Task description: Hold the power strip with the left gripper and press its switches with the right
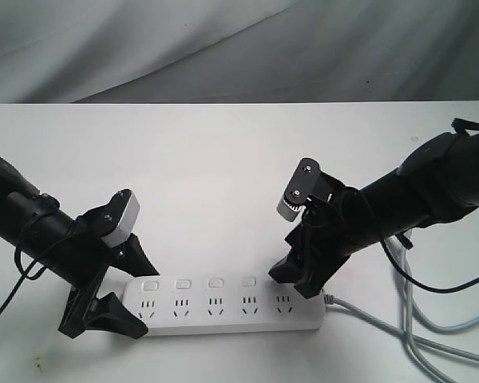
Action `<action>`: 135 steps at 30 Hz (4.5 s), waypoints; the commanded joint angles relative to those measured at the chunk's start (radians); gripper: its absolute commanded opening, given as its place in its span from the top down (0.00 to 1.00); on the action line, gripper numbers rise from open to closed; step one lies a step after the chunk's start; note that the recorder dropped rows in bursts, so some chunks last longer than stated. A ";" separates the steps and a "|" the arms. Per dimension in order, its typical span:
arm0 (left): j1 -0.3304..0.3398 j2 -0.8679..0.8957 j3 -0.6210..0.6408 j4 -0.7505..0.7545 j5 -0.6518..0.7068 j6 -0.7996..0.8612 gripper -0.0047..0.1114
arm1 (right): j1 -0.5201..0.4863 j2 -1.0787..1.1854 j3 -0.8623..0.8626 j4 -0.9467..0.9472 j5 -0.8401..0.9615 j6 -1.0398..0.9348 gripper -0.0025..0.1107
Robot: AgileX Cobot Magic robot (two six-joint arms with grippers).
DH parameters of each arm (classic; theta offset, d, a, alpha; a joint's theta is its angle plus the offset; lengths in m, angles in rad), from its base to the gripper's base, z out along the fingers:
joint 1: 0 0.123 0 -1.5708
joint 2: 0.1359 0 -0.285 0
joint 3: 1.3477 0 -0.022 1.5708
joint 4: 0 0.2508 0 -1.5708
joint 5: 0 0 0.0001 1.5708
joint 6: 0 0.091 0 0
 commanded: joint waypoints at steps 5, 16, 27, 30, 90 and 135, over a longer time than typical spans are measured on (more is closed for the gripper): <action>-0.004 0.000 -0.002 0.003 -0.014 -0.011 0.96 | -0.004 0.036 0.005 -0.028 -0.013 -0.010 0.45; -0.004 0.000 -0.002 0.003 -0.014 -0.011 0.96 | -0.004 0.036 0.005 -0.182 -0.070 0.114 0.45; -0.004 0.000 -0.002 0.003 -0.014 -0.011 0.96 | -0.004 0.036 0.005 -0.193 -0.123 0.114 0.45; -0.004 0.000 -0.002 0.003 -0.014 -0.011 0.96 | -0.004 0.033 0.005 -0.170 -0.110 0.117 0.45; -0.004 0.000 -0.002 0.003 -0.014 -0.011 0.96 | -0.004 -1.030 0.005 -0.062 -0.299 0.559 0.98; -0.004 0.000 -0.002 0.003 -0.014 -0.011 0.96 | -0.400 -1.819 0.784 -1.066 -0.174 1.677 0.98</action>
